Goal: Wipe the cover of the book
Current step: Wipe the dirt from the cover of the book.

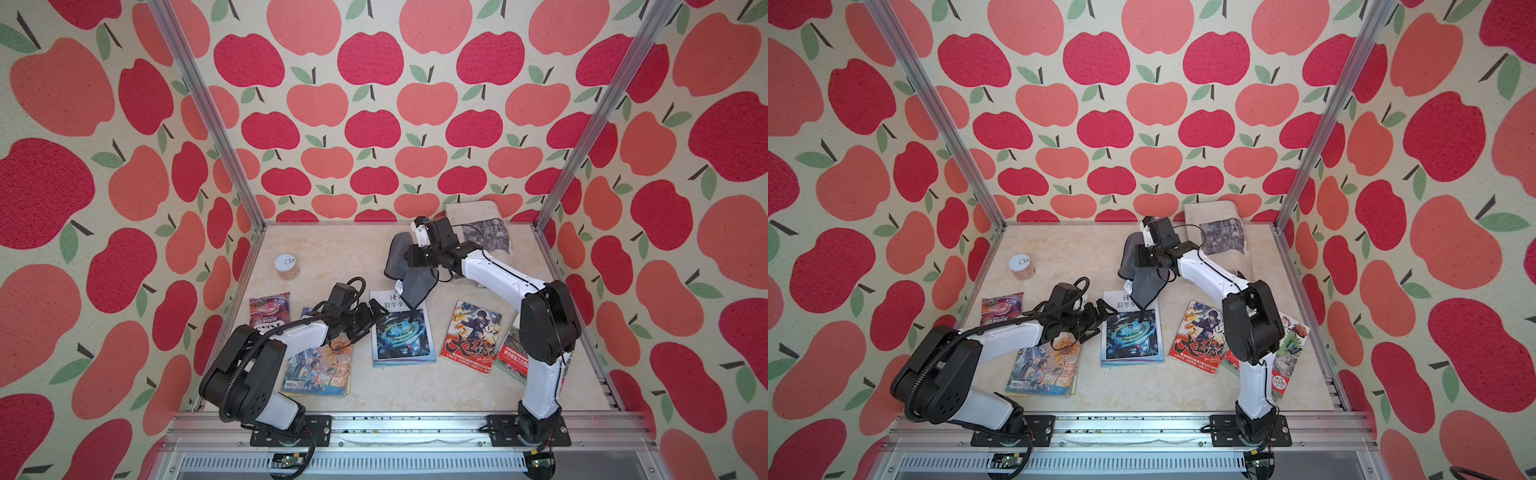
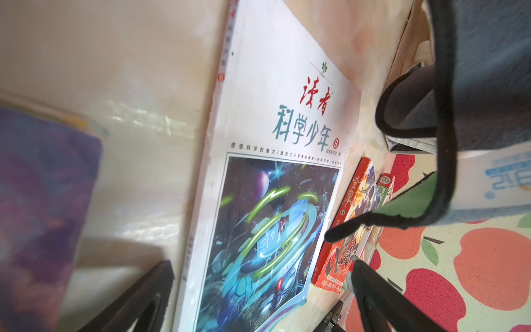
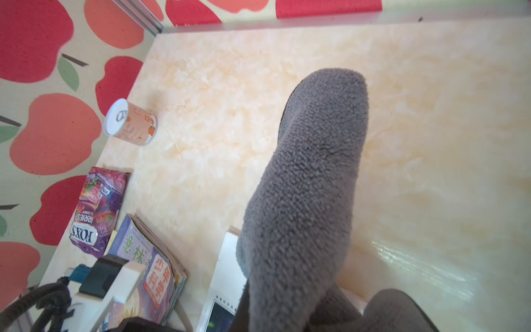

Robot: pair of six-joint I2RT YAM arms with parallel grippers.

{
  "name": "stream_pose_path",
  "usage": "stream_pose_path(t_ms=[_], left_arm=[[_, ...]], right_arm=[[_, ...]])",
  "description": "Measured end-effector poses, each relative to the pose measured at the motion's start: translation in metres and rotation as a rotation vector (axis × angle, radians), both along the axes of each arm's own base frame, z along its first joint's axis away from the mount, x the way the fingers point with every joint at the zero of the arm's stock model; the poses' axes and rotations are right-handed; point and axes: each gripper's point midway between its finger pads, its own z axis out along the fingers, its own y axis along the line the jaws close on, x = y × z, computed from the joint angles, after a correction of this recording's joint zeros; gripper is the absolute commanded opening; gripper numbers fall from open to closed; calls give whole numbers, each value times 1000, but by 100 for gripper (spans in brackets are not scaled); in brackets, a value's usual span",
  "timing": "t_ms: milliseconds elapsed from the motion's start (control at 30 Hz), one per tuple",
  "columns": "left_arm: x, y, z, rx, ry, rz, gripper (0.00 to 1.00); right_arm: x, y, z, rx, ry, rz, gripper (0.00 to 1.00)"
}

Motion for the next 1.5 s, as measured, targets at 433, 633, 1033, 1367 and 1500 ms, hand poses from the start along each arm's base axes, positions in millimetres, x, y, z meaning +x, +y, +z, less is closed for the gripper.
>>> stream_pose_path(t_ms=[433,633,1033,1367,1500], left_arm=[[-3,2,1,-23,-6,21,99],[-3,-5,-3,-30,-6,20,99],[-1,-2,0,-11,-28,47,99],[-4,-4,-1,-2,-24,42,99],[-5,-3,1,-4,-27,43,99]], right_arm=[[-98,2,-132,-155,-76,67,0],[-129,-18,-125,-116,-83,64,0],[-204,-51,-120,-158,29,142,0],[-251,-26,-128,-193,111,307,0],[-256,13,-135,-172,132,368,0]])
